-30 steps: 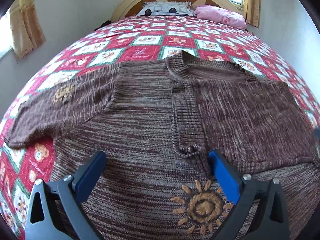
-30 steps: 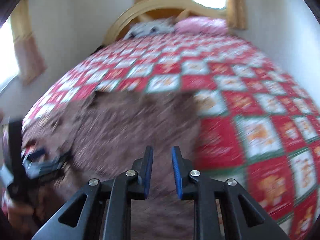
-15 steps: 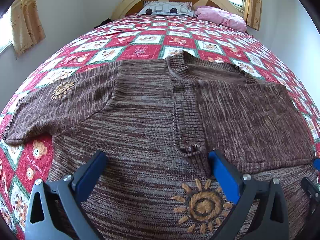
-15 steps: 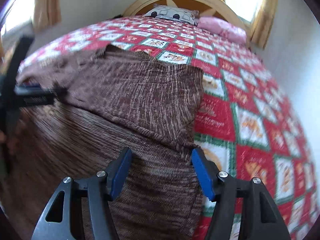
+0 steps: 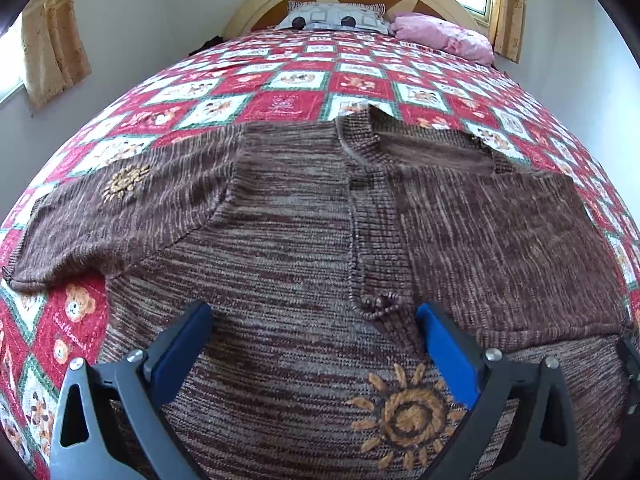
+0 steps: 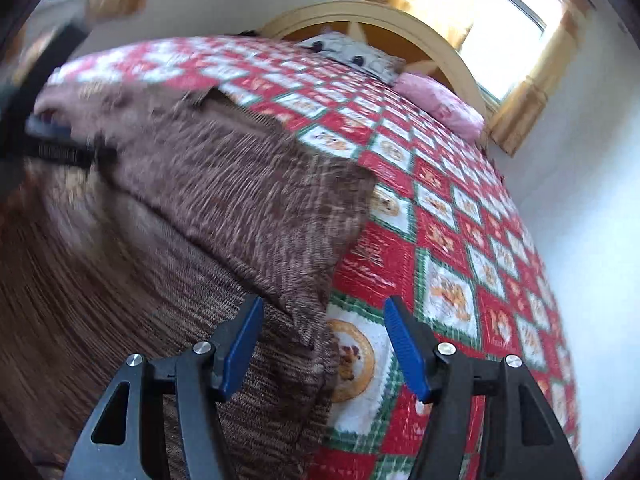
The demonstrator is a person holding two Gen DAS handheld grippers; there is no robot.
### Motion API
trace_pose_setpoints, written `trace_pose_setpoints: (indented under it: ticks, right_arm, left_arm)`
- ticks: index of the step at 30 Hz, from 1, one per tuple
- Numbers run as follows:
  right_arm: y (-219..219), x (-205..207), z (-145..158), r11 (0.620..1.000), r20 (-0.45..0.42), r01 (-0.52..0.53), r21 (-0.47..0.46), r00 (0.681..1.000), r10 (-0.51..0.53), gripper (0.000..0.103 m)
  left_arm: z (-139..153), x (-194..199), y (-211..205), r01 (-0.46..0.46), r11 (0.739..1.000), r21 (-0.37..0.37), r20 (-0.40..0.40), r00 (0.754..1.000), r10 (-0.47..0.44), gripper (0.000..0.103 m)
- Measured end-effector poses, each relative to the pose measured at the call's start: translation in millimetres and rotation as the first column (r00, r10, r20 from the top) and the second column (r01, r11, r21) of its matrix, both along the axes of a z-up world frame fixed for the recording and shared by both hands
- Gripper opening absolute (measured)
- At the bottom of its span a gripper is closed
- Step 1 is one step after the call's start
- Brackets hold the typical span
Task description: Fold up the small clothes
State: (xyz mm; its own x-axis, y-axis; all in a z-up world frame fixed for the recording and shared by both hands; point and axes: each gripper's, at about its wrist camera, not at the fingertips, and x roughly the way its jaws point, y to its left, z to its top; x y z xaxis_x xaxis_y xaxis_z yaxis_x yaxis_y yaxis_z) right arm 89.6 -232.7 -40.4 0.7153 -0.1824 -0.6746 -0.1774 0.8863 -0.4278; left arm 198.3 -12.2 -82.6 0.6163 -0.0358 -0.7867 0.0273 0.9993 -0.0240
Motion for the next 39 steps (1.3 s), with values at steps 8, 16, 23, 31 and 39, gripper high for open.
trace_pose_setpoints:
  ticks: [8, 16, 23, 31, 39]
  right_arm:
    - [-1, 32, -3, 0.999, 0.034, 0.047, -0.001, 0.998, -0.047, 0.036]
    - [-45, 20, 1, 0.968, -0.011, 0.182, 0.174, 0.983, -0.183, 0.026]
    - [-54, 3, 1, 0.945, -0.071, 0.192, 0.263, 0.981, -0.18, 0.046]
    - [-73, 9, 57, 0.879, 0.042, 0.211, 0.428, 0.967, -0.253, 0.057]
    - [-16, 147, 18, 0.845, -0.101, 0.2, 0.495, 0.98, -0.172, 0.05]
  left_arm:
    - [2, 1, 3, -0.01, 1.0, -0.025, -0.005, 1.0, 0.01, 0.103]
    - [3, 1, -13, 0.026, 1.0, -0.006, -0.006, 1.0, -0.026, 0.103]
    - [2, 2, -14, 0.047, 0.999, -0.002, -0.008, 0.999, -0.047, 0.103]
    - [0, 2, -16, 0.032, 0.999, -0.003, -0.005, 0.999, -0.032, 0.103]
    - [0, 0, -16, 0.024, 1.0, -0.007, -0.001, 1.0, -0.024, 0.103]
